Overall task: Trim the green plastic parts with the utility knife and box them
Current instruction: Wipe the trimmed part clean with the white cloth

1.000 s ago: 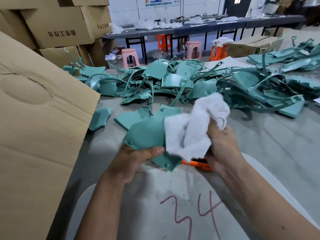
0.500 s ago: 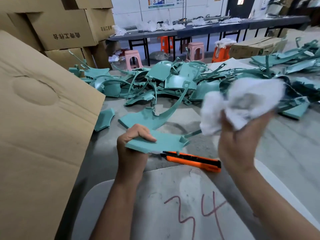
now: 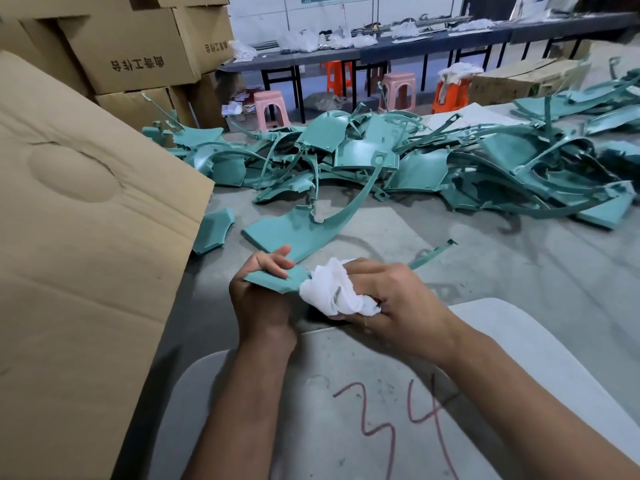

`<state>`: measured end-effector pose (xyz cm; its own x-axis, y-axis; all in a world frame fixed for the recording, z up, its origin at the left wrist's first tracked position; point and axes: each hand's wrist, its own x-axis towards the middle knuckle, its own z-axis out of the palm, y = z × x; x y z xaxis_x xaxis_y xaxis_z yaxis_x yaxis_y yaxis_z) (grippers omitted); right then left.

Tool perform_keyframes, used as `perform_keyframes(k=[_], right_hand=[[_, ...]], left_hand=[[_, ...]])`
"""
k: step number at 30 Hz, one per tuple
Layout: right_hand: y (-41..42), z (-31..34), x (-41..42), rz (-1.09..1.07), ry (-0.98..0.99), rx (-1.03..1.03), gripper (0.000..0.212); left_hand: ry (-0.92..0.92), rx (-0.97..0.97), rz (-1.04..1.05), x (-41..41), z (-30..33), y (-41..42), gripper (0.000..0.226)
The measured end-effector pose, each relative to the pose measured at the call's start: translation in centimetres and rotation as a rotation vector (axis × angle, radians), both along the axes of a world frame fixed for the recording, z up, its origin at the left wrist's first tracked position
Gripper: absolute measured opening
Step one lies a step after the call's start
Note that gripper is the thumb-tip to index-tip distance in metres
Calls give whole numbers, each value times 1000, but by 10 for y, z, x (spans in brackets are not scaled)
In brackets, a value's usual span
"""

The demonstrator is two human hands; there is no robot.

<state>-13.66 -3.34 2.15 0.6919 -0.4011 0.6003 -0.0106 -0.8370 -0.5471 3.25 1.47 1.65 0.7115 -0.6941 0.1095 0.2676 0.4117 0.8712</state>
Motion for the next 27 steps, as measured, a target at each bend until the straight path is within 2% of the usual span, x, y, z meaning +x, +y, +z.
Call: perform_keyframes(k=[3,8,9,10,12,13,14,15,16,17,18,20,21,22,24,27], right_hand=[[-4,-3,-6,6,9,-16,37],[-9,-7,-8,-44,32,-114,31],[-8,-9,-10,-68,-10,-84,27],[-5,-10,-13,-76,-65,41,23],[-1,-6,-16,-136,-258,532,30],[-1,-5,-19,-215,-370,652,35],[-3,-2,-24,-323,-438,607,32],[-8,-2,-28,-446,-429,424,23],[-11,-1,-30,-560,-319,212,7],[-13,-1,-28,-611,-162,31,14],[-13,-2,-26,-557,12,-59,27],[-10,-4,-19,-403,333,-37,38],[-8,-6,-17,-314,429,24,47],[-6,-6,-17,-255,447,119,52],[-9,0,-20,-231,377,301,44],[-16,5,-21,-225,462,219,34]], left_hand=[[-49,-8,-113,4,6,3,28],[-132,21,-121,10,6,3,27],[-186,27,-104,10,5,3,28],[-247,31,-93,11,4,3,28],[-327,31,-69,14,2,2,28],[-346,36,-50,16,1,2,28],[-358,42,-30,18,0,2,27],[-368,42,-11,20,0,3,27],[-382,42,-6,20,0,3,27],[-401,46,-10,20,-1,3,28],[-421,51,-21,19,-1,2,28],[-444,53,-37,18,-3,1,28],[-440,54,-42,19,-4,0,28],[-424,53,-45,20,-5,0,27],[-371,49,-42,20,-5,0,27],[-283,18,-37,16,-5,0,29]])
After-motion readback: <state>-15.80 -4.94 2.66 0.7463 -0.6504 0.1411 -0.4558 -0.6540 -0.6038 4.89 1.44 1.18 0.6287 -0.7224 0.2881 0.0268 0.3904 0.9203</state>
